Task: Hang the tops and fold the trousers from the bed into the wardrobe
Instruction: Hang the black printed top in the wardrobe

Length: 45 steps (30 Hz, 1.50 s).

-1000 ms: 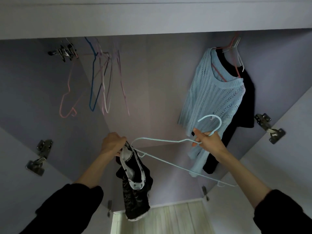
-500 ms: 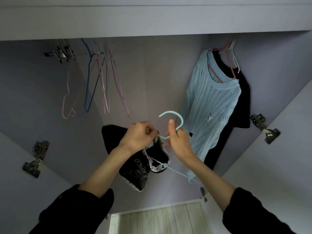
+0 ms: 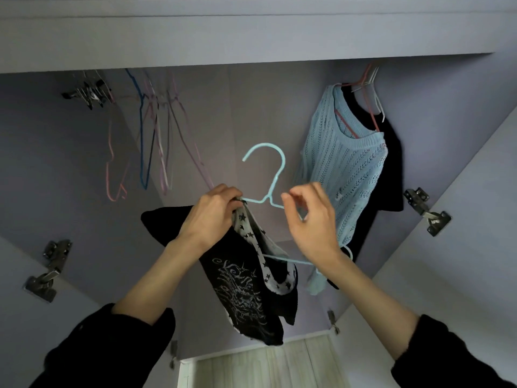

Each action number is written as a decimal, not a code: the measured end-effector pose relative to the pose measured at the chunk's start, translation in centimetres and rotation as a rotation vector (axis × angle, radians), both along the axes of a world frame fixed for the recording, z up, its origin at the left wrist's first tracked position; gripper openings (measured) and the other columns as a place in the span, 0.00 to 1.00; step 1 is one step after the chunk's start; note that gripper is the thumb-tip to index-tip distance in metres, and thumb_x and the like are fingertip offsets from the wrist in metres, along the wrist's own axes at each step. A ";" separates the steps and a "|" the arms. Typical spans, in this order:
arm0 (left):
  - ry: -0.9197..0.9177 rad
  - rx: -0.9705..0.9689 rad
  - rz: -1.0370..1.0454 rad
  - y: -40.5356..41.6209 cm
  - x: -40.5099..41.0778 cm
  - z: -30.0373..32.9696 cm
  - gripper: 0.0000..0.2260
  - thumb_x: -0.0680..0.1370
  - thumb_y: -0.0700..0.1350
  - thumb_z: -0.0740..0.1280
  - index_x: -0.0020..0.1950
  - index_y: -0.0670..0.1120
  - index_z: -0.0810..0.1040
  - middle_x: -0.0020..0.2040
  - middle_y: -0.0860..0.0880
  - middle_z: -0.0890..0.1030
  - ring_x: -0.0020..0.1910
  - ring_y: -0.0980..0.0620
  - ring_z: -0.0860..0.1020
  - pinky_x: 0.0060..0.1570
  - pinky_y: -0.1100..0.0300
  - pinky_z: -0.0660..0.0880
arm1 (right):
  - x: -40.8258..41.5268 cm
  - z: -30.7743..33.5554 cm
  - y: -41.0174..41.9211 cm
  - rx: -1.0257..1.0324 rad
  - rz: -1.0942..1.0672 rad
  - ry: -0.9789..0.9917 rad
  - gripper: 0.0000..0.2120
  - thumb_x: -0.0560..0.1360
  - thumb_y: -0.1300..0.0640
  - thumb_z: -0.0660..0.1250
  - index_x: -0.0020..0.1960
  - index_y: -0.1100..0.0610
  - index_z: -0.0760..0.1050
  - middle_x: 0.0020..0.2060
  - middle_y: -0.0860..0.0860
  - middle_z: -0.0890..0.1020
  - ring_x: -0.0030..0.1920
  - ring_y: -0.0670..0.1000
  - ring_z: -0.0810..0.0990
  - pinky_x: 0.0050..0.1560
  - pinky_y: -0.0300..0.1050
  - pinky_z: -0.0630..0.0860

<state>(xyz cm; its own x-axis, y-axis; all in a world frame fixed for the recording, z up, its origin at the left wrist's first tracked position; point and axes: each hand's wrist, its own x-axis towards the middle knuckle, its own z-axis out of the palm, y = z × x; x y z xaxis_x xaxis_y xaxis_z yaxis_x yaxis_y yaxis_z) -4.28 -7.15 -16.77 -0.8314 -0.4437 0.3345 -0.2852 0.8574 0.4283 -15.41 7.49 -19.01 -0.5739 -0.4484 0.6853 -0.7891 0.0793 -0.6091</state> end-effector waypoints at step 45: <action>0.162 -0.129 0.150 -5.6 4.8 0.7 0.08 0.75 0.29 0.64 0.51 0.35 0.80 0.44 0.38 0.78 0.42 0.42 0.78 0.46 0.59 0.71 | -6.2 2.3 0.9 0.695 0.204 0.462 0.11 0.73 0.52 0.71 0.49 0.58 0.76 0.34 0.50 0.80 0.32 0.54 0.79 0.33 0.41 0.68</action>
<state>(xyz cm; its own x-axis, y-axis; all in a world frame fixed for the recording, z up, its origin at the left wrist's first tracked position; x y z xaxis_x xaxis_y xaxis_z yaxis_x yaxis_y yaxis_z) 0.48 -12.78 -16.06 -0.6901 -0.5031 0.5203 -0.3502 0.8612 0.3683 -21.65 8.41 -16.70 -0.1675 -0.9171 0.3619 -0.9854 0.1447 -0.0894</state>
